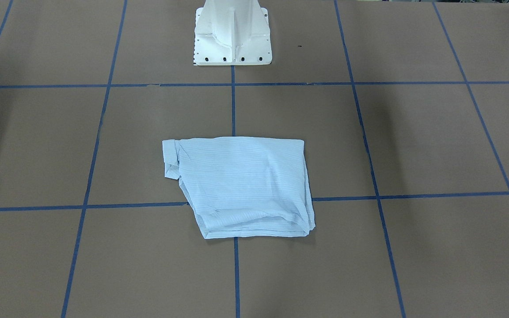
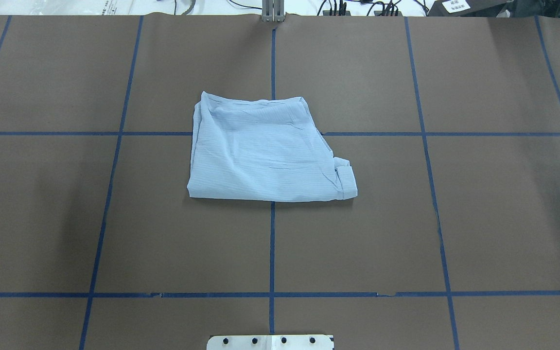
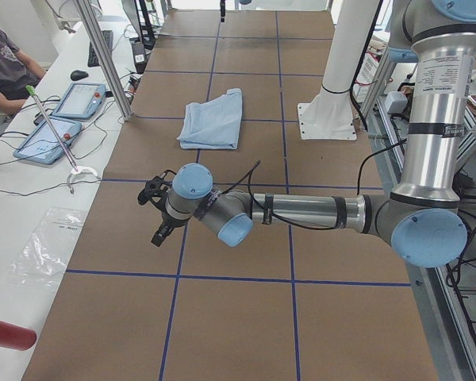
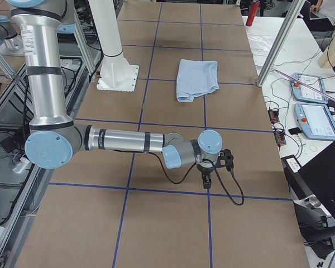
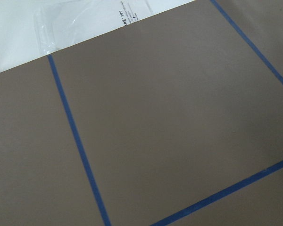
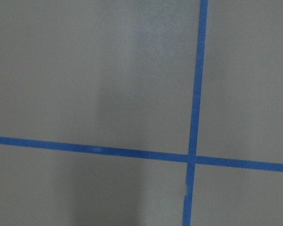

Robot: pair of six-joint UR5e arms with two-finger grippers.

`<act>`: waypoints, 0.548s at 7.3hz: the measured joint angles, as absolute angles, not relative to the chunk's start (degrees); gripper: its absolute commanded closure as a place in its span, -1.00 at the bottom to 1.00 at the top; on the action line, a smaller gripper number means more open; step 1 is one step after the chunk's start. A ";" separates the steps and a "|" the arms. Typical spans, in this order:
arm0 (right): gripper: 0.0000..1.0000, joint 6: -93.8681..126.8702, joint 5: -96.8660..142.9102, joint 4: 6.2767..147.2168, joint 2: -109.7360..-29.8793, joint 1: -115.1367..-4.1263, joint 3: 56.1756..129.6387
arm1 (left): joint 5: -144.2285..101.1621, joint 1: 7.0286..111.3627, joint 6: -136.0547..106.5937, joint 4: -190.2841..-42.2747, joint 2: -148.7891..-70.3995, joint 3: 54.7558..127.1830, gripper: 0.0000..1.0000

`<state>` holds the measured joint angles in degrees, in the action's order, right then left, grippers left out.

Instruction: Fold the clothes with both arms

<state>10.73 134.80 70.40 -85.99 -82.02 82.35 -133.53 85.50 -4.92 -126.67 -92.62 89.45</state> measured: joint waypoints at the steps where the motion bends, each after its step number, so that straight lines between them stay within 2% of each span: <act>1: -1.00 10.55 134.87 70.84 -86.01 -82.43 83.08 | -133.90 85.62 -4.56 -125.44 -92.99 90.34 -1.00; 4: -1.00 10.93 134.29 72.56 -88.16 -83.35 86.71 | -133.90 85.47 -4.47 -124.67 -93.87 90.74 -1.00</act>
<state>10.93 134.29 72.56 -88.16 -83.35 86.71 -133.90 85.47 -4.47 -124.67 -93.87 90.74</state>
